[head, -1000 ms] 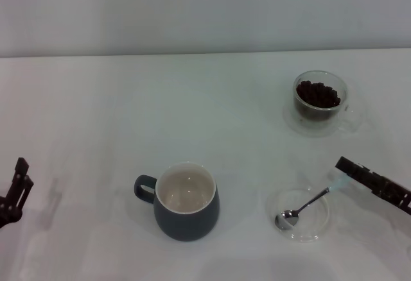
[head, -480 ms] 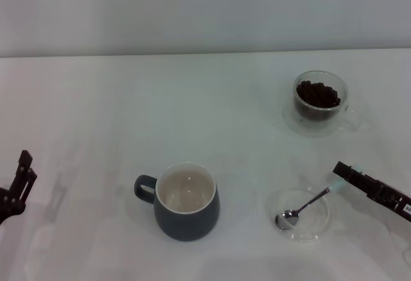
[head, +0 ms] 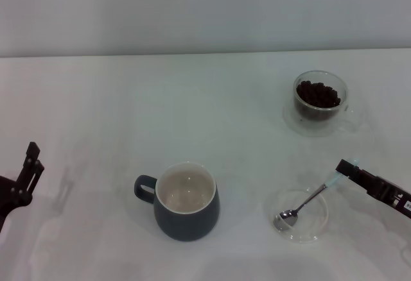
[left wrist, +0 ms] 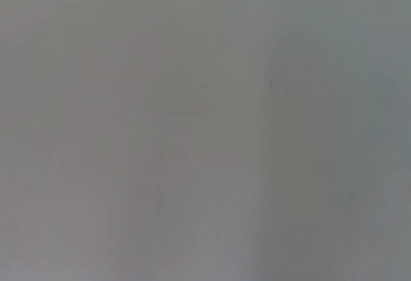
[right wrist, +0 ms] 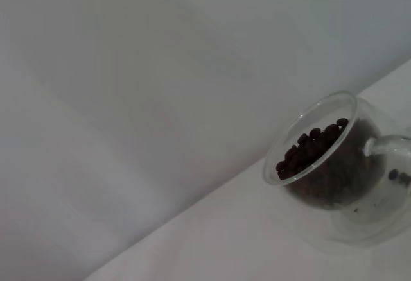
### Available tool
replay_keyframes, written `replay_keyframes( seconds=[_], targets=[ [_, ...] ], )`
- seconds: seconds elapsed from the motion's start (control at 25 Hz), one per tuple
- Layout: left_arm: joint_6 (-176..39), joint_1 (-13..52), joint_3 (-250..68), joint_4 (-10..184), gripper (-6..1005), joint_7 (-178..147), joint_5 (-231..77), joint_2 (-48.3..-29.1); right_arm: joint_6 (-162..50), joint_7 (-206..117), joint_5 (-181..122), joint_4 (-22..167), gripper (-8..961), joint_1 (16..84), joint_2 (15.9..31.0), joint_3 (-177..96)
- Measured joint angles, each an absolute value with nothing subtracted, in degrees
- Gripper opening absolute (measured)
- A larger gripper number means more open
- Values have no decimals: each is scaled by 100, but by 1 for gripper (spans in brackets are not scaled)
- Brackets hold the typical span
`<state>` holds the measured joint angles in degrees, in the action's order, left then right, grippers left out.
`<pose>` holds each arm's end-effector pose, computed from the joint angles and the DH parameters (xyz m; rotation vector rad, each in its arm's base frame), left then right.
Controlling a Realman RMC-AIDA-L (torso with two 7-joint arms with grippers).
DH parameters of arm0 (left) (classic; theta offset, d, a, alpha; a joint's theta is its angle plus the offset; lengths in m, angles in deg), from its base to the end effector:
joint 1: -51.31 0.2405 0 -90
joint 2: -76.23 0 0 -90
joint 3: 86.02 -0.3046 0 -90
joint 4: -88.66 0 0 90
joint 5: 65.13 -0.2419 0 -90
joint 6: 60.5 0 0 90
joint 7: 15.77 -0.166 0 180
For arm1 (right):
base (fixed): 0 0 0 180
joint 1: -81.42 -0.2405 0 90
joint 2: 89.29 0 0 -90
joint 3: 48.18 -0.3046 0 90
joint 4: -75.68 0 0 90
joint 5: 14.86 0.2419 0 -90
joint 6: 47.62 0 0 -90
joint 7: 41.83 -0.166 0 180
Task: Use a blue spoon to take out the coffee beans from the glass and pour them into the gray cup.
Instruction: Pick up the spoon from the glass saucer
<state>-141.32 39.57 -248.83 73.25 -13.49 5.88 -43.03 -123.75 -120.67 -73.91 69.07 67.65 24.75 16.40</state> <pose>-0.3974 0.2708 -0.0902 -1.6272 -0.5276 -0.7358 0.4412 0.2759 -0.0627 -1.8547 1.4999 1.0598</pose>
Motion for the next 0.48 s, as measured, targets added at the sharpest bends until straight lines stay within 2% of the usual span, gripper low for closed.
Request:
replay_keyframes(
  seconds=[0.12,0.32,0.48],
  targets=[
    [-14129,3953,-24889,7328,771,-1349,588,-4303,-12390,-12068,-7391,6904,284,6753,2476,1642],
    [-14126,3954,-24889,7328,770,-1349,588,-4303,-12592,-12081,-7350,6896,181,6779,2464,1606],
    [-14128,3966,-24888,7330,770,-1349,589,-4303,-12860,-12207,-7324,6844,166,6784,2402,1583]
  ],
)
